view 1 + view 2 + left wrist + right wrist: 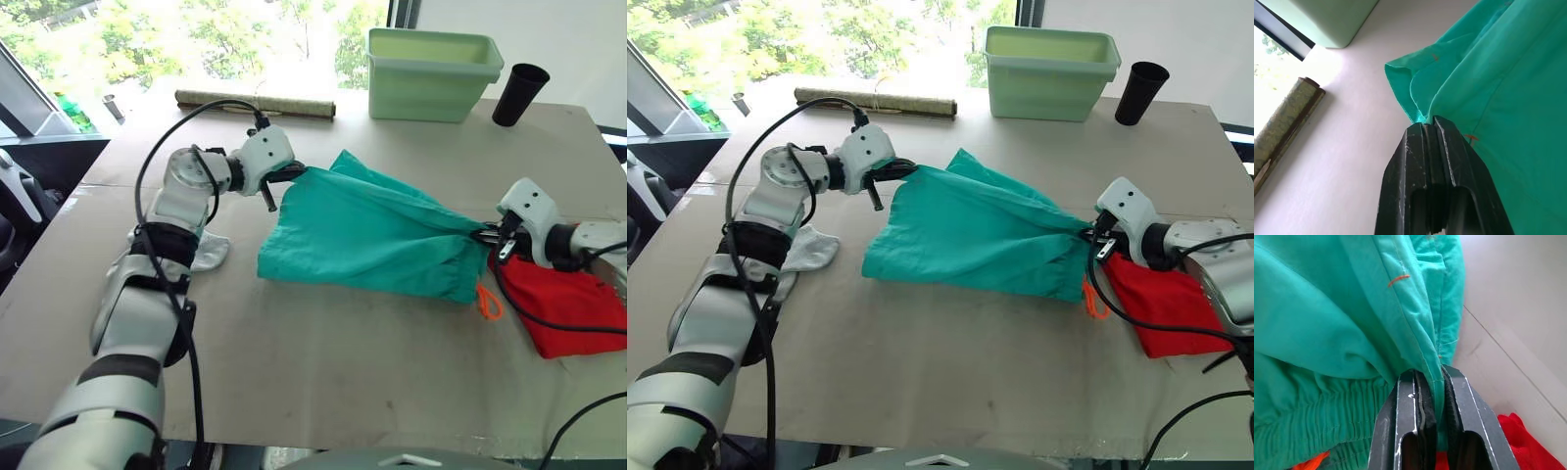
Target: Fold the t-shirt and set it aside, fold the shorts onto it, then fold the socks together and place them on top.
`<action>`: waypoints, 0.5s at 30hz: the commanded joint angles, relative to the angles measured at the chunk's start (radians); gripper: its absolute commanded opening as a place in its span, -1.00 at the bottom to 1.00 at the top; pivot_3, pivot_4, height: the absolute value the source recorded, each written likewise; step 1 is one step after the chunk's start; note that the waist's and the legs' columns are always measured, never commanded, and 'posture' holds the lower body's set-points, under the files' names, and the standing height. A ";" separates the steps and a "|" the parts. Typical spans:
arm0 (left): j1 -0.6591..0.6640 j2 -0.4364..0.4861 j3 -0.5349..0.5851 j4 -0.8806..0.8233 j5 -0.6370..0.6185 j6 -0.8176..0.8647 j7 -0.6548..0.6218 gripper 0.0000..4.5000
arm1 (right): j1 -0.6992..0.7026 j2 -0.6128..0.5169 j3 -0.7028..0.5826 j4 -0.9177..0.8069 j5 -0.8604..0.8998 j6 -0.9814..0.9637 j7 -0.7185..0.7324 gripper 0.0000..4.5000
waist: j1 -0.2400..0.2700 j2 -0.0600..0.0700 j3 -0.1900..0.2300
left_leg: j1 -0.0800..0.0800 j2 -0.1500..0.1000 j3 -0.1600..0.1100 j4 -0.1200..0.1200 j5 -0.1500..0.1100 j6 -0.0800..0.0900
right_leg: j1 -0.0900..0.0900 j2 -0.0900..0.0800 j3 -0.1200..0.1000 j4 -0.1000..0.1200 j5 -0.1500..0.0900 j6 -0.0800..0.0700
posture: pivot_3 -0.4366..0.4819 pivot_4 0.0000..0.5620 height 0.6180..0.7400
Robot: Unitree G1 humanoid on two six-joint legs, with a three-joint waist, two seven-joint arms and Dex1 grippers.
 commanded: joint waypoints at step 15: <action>-0.213 -0.182 0.090 0.284 0.084 -0.193 0.323 -0.97 | -0.124 0.083 -0.037 0.123 -0.137 0.030 0.000 -1.00 | 0.003 0.001 0.001 | 0.000 0.002 -0.004 0.012 0.000 0.000 | 0.000 -0.002 0.004 0.006 0.002 0.005 | -0.05 -0.47 1.00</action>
